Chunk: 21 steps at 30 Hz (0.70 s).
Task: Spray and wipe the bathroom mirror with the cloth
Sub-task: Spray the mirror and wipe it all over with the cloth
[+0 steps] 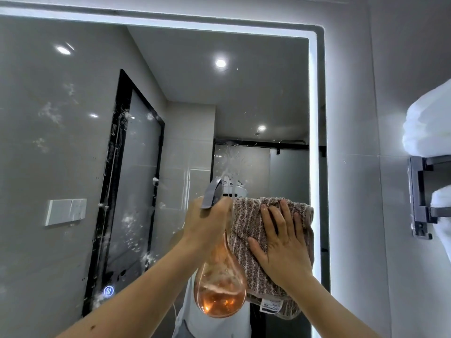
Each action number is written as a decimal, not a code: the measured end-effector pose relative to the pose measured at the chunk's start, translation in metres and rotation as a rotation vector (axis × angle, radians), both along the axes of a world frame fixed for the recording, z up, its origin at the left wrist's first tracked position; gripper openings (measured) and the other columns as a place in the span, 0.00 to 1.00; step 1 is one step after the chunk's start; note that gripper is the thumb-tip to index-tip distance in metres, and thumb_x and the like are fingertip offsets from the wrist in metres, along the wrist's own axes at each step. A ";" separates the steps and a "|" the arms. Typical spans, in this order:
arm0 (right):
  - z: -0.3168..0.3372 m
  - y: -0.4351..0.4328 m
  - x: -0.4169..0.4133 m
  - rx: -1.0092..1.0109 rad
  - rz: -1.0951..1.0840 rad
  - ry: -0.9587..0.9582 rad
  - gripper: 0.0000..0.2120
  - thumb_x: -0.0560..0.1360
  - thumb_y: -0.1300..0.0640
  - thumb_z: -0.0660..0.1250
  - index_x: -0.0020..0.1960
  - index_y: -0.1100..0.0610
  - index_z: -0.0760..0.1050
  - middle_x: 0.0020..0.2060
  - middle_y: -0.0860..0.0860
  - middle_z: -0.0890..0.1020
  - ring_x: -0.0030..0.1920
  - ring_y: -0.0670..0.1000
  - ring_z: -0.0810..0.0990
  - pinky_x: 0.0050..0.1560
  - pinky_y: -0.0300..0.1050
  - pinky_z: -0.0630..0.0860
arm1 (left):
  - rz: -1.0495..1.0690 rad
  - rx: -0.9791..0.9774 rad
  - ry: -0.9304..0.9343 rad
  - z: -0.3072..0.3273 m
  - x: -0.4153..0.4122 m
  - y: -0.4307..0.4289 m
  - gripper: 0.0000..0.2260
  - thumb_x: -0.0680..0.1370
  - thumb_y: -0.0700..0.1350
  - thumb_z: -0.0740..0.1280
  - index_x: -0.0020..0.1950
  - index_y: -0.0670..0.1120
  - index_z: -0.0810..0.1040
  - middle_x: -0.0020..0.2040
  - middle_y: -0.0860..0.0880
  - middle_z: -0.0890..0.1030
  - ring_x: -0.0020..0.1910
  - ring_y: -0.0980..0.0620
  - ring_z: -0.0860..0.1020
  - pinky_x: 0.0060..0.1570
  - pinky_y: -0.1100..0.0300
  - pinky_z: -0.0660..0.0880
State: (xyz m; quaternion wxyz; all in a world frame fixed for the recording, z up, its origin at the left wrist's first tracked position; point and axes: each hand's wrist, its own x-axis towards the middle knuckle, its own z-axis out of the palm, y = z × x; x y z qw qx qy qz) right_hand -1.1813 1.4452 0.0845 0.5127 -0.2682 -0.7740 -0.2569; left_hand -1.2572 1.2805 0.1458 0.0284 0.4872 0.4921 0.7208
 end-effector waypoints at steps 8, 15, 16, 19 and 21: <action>0.005 -0.005 -0.010 -0.057 0.013 0.067 0.34 0.75 0.35 0.41 0.73 0.56 0.53 0.69 0.54 0.61 0.72 0.54 0.53 0.70 0.50 0.44 | -0.023 -0.033 -0.039 -0.005 -0.012 0.002 0.09 0.74 0.41 0.63 0.39 0.36 0.76 0.39 0.41 0.75 0.40 0.46 0.71 0.42 0.51 0.67; 0.046 -0.014 -0.032 -0.001 0.019 0.218 0.35 0.74 0.36 0.45 0.73 0.57 0.53 0.68 0.54 0.59 0.70 0.55 0.53 0.70 0.48 0.41 | -0.040 -0.031 -0.155 0.021 -0.036 0.007 0.12 0.70 0.42 0.65 0.46 0.34 0.79 0.36 0.43 0.79 0.36 0.46 0.76 0.40 0.52 0.73; 0.060 -0.018 -0.037 0.006 0.025 0.224 0.35 0.73 0.36 0.45 0.73 0.56 0.50 0.69 0.53 0.56 0.70 0.55 0.51 0.70 0.48 0.39 | -0.048 -0.033 -0.158 0.025 -0.039 0.005 0.09 0.71 0.41 0.65 0.43 0.36 0.79 0.33 0.45 0.80 0.34 0.48 0.77 0.39 0.54 0.74; 0.100 -0.034 -0.059 0.005 0.030 0.198 0.36 0.72 0.35 0.40 0.73 0.54 0.36 0.70 0.51 0.45 0.71 0.54 0.40 0.67 0.48 0.30 | 0.005 -0.019 -0.115 0.034 -0.051 0.001 0.05 0.69 0.43 0.66 0.34 0.43 0.77 0.31 0.45 0.79 0.34 0.46 0.77 0.40 0.53 0.72; 0.118 -0.046 -0.076 0.009 0.049 0.187 0.36 0.74 0.37 0.40 0.74 0.55 0.34 0.72 0.51 0.42 0.72 0.54 0.36 0.68 0.48 0.28 | 0.058 0.009 -0.115 0.040 -0.065 -0.003 0.04 0.64 0.44 0.67 0.34 0.44 0.78 0.34 0.43 0.77 0.36 0.45 0.76 0.40 0.51 0.70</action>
